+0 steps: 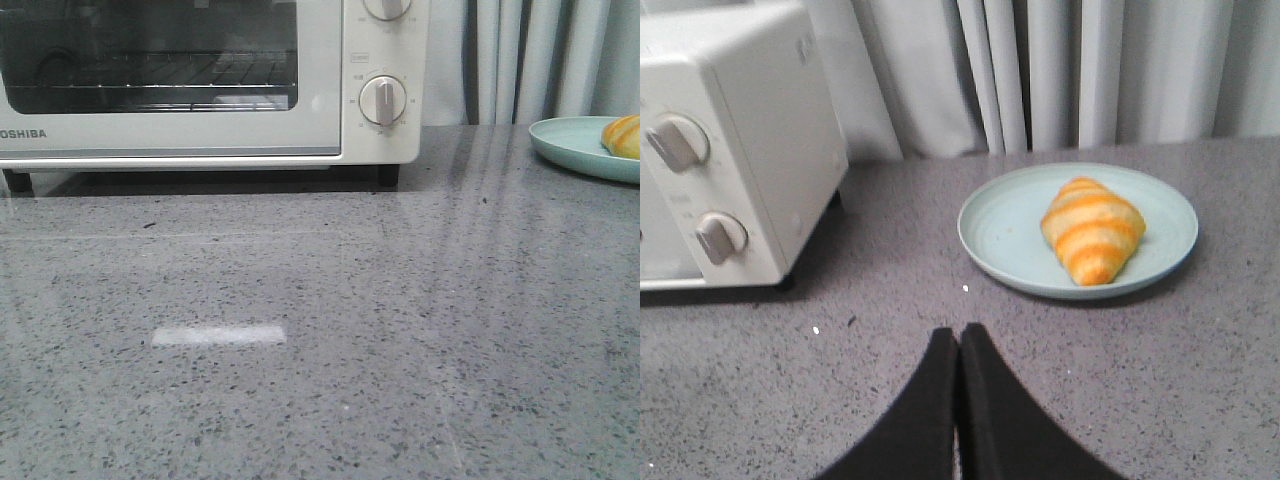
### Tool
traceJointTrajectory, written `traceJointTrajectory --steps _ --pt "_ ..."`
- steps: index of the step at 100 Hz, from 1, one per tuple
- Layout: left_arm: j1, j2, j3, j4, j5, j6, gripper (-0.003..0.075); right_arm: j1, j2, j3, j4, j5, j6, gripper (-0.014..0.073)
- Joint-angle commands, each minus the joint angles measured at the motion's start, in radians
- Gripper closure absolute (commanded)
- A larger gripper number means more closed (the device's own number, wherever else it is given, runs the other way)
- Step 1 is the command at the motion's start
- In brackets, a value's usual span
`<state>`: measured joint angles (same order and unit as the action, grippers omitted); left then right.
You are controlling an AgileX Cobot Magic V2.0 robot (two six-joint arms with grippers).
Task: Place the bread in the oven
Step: 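Pull the toaster oven door down open with the left gripper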
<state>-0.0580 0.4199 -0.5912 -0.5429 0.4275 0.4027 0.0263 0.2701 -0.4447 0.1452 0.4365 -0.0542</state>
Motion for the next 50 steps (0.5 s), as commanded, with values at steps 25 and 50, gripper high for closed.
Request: traceJointTrajectory --steps 25,50 --pt "-0.267 0.336 -0.243 -0.048 -0.228 0.144 0.0741 0.072 0.060 -0.050 0.006 -0.070 -0.022 0.0663" --pt "-0.394 0.589 -0.352 -0.007 -0.321 0.163 0.0741 0.079 0.060 -0.050 0.006 -0.070 -0.022 0.0663"
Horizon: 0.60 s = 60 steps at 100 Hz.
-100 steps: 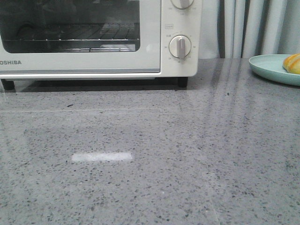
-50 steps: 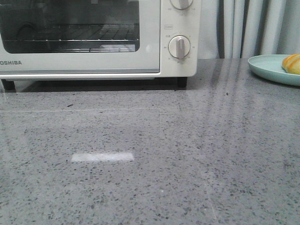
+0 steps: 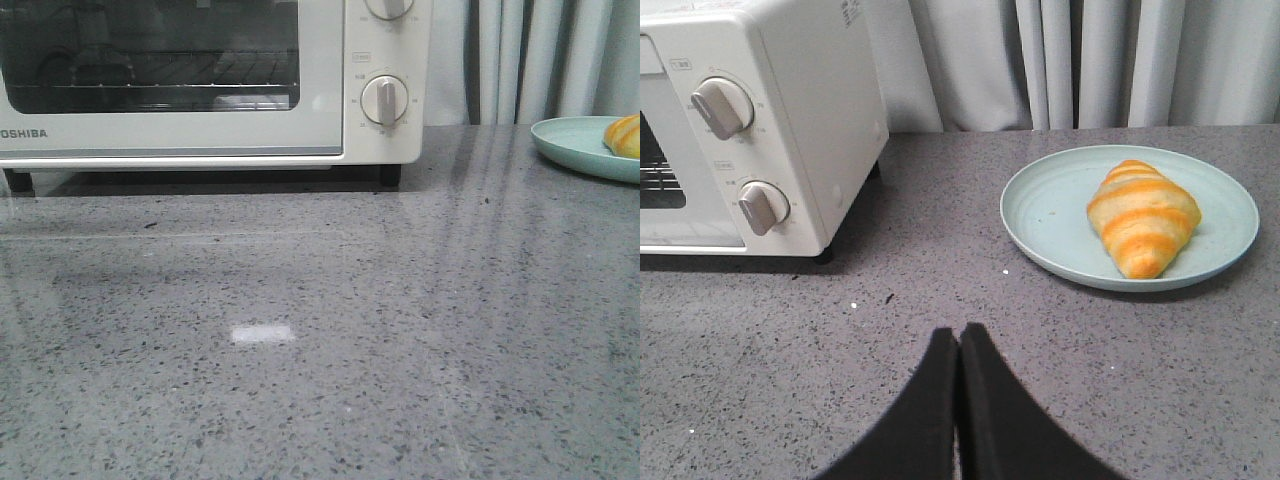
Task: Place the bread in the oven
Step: 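Pull the toaster oven door down open with the left gripper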
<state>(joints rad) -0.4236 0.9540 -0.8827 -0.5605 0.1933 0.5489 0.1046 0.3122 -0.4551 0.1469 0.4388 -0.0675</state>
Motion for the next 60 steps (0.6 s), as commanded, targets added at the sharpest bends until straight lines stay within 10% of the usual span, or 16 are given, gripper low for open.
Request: traceJointTrajectory --steps 1,60 --pt "-0.032 0.061 -0.062 0.013 -0.091 0.017 0.0741 0.001 0.018 -0.039 0.004 -0.073 -0.009 0.0663" --pt "-0.033 0.244 -0.074 0.014 -0.279 0.017 0.0741 0.003 0.018 -0.039 0.004 0.009 -0.009 0.0663"
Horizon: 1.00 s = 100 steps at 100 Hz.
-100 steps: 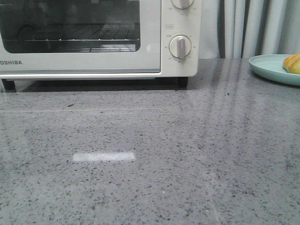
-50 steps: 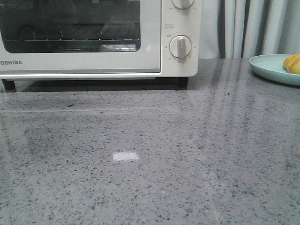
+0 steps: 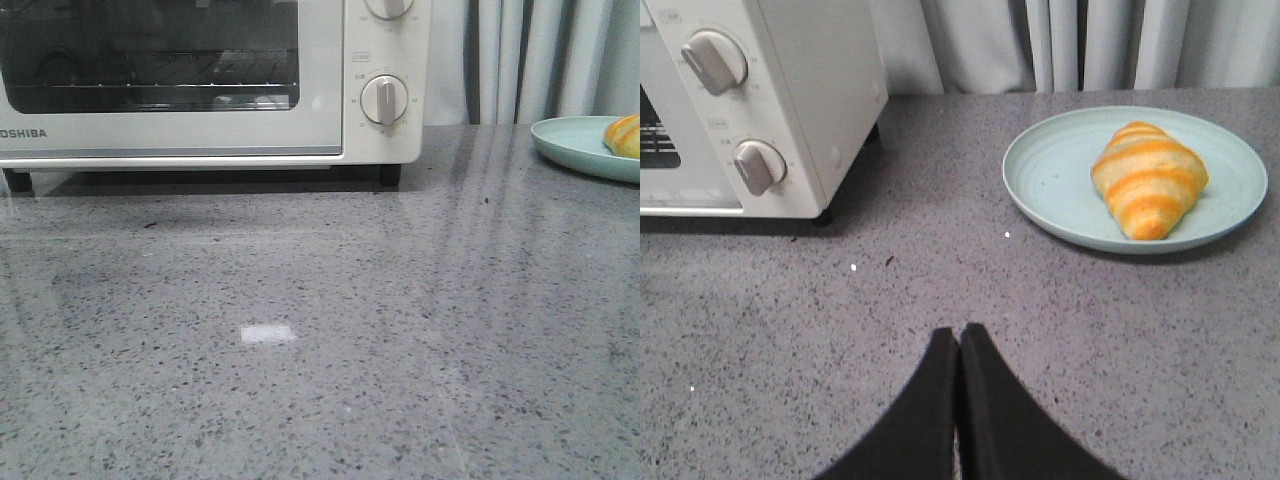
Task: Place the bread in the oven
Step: 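Pull the toaster oven door down open with the left gripper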
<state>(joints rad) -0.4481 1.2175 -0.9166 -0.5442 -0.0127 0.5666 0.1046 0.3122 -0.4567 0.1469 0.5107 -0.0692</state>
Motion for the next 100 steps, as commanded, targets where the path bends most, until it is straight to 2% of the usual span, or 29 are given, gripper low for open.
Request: traceJointTrajectory --steps 1,27,47,88,100 --pt "-0.009 -0.019 -0.040 -0.002 -0.073 -0.001 0.0741 0.003 0.018 -0.038 0.004 -0.063 -0.007 0.0663" --pt "0.048 -0.019 -0.040 -0.002 0.013 -0.001 0.0741 0.003 0.018 -0.038 0.004 -0.063 -0.007 0.0663" --pt "0.114 -0.019 -0.040 -0.004 0.184 -0.001 0.0741 0.005 0.018 -0.038 0.004 -0.063 -0.007 0.0663" --pt "0.110 -0.031 -0.038 0.006 0.587 -0.001 0.0742 0.005 0.018 -0.038 0.006 -0.063 -0.007 0.0663" --pt "0.110 -0.029 -0.032 0.012 0.661 -0.001 0.0742 0.005 0.018 -0.038 0.006 -0.063 -0.007 0.0663"
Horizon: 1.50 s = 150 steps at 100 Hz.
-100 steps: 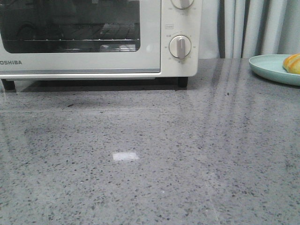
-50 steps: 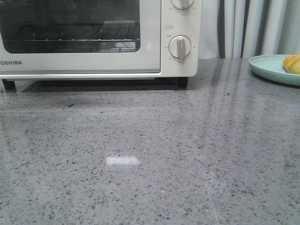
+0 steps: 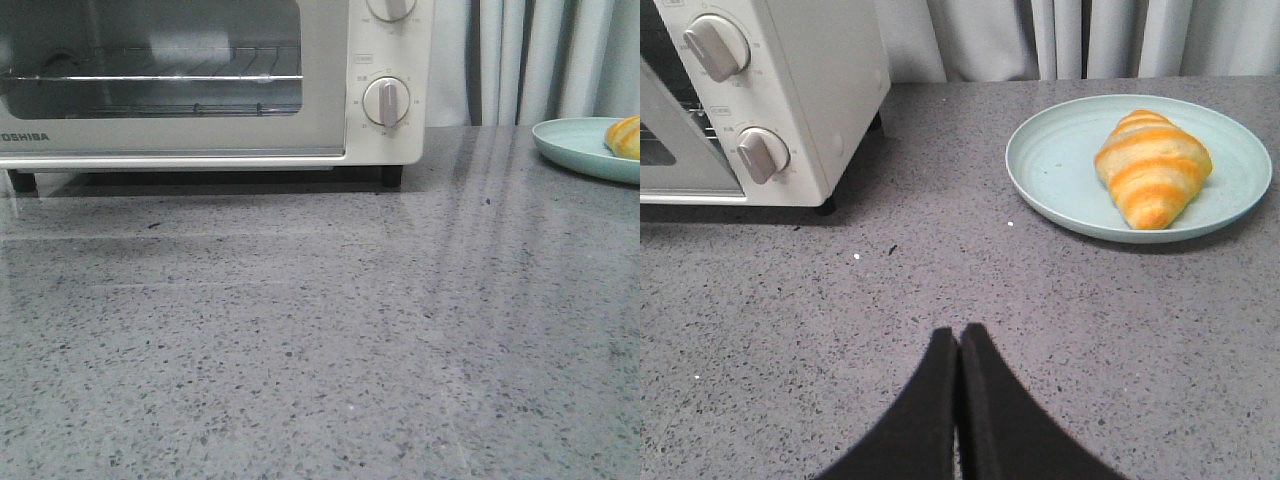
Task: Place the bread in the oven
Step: 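Pull the toaster oven door down open with the left gripper, then grasp the orange-striped croissant on the blue plate with the right gripper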
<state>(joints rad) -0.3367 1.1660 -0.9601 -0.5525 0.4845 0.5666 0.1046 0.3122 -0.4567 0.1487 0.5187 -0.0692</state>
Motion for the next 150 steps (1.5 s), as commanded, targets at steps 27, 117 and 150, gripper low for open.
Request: traceJointTrajectory --steps 27,117,150 --pt "-0.001 0.023 0.067 0.047 0.216 -0.001 0.0742 0.005 0.018 -0.038 0.004 -0.087 -0.007 0.0663" --pt "-0.001 -0.598 0.163 -0.030 0.220 -0.010 0.0742 -0.032 0.489 -0.458 0.011 -0.011 0.018 0.0633" --pt "-0.001 -0.811 0.163 0.072 0.270 -0.010 0.0742 -0.188 0.904 -0.767 -0.008 0.141 0.018 0.0215"
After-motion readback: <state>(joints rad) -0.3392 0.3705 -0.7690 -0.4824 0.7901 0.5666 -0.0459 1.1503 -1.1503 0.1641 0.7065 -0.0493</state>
